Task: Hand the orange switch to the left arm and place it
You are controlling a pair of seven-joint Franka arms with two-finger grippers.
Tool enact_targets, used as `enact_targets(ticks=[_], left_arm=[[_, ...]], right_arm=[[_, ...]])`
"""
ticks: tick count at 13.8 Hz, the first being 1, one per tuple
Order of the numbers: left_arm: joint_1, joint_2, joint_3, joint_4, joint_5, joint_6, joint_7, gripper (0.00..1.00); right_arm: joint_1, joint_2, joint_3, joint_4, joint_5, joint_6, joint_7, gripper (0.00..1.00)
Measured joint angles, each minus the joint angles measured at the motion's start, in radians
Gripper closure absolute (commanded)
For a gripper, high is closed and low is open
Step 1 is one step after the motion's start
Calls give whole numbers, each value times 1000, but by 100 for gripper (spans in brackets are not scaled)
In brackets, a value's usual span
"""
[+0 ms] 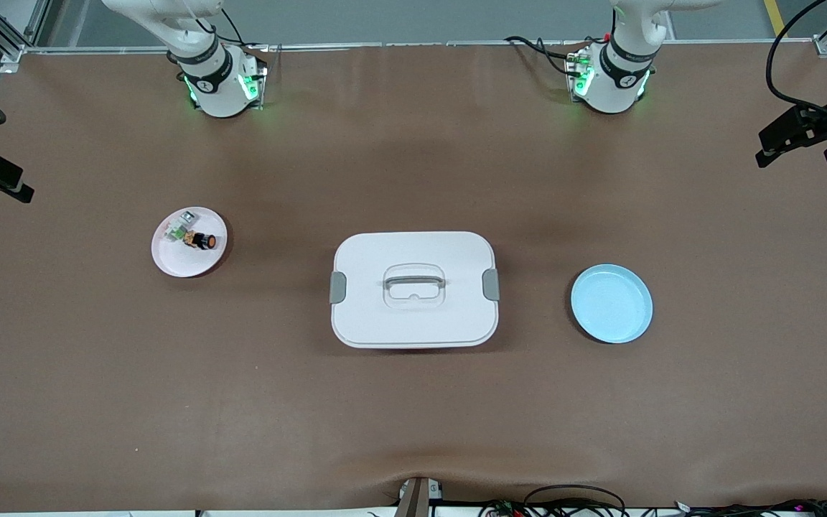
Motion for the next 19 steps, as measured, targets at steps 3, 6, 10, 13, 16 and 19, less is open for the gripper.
enact_targets(ticks=[3,6,10,13,16,19], left_arm=[[2,0,0,0,0,1,0,0],[9,0,0,1,0,1,0,0],[24,0,1,1,0,2,0,0],[27,0,0,1,0,2,3,0],[27,0,0,1,0,1,3,0],[27,0,0,1,0,2,3,0]], right_arm=[[0,0,0,0,0,2,0,0],[0,0,0,0,0,6,0,0],[0,0,0,0,0,10,0,0],[0,0,0,0,0,12,0,0],[0,0,0,0,0,13,0,0],[0,0,0,0,0,15,0,0]])
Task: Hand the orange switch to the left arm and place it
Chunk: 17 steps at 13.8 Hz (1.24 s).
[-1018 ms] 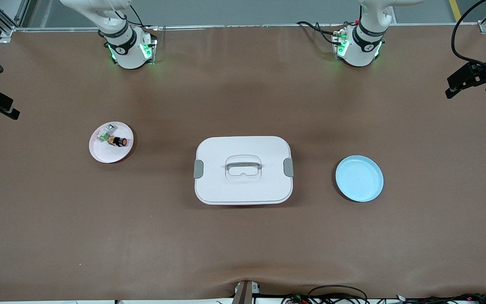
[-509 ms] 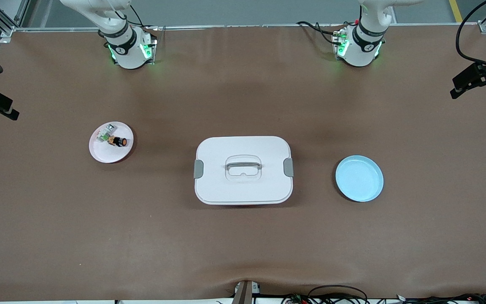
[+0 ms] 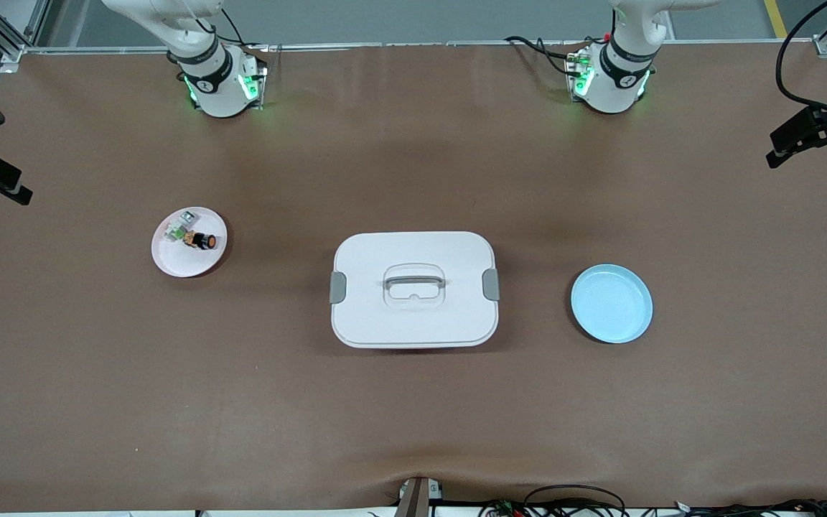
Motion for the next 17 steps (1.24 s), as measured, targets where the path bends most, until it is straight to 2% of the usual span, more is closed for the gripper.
enact_targets(ticks=[5,11,17], left_arm=[[0,6,-1,0,-8,2,-6,0],[-26,53,-28,13,-25,16,-163,0],[-25,95,-29,27,-154,53,-184,0]], right_arm=[[0,0,0,0,0,7,0,0],[0,0,0,0,0,8,0,0],[1,0,0,0,0,11,0,0]])
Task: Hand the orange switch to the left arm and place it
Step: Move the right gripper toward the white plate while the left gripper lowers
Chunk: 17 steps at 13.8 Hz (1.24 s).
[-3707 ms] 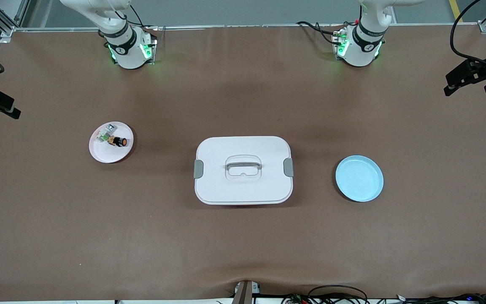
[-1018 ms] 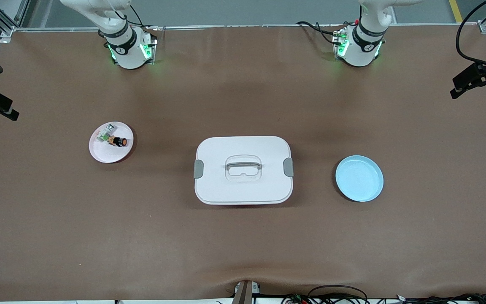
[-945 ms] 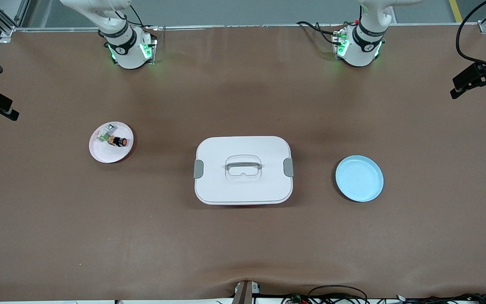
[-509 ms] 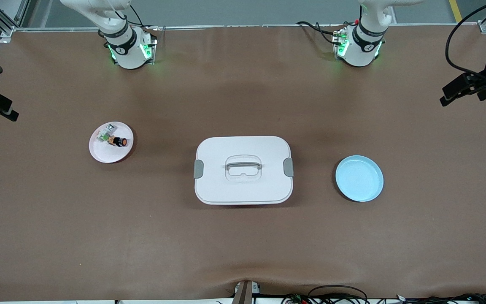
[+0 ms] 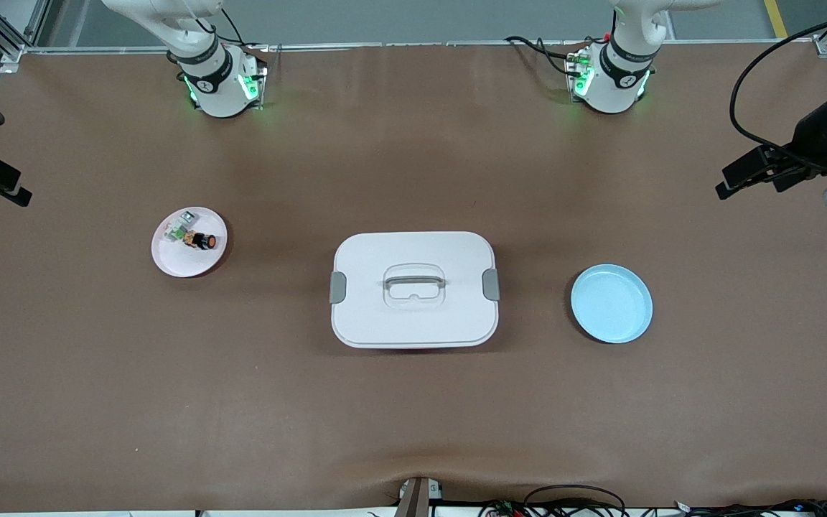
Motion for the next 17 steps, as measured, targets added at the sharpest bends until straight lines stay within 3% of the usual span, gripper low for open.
enact_targets(ticks=[4,10,17], left_arm=[[-7,6,-36,2,-21,0,-190,0],[-24,30,-188,3,-21,23,-509,0],[-24,56,-231,15,6,36,-591,0]], right_arm=[[0,0,0,0,0,0,0,0],[0,-1,1,0,0,6,0,0],[0,-1,2,0,0,17,0,0]])
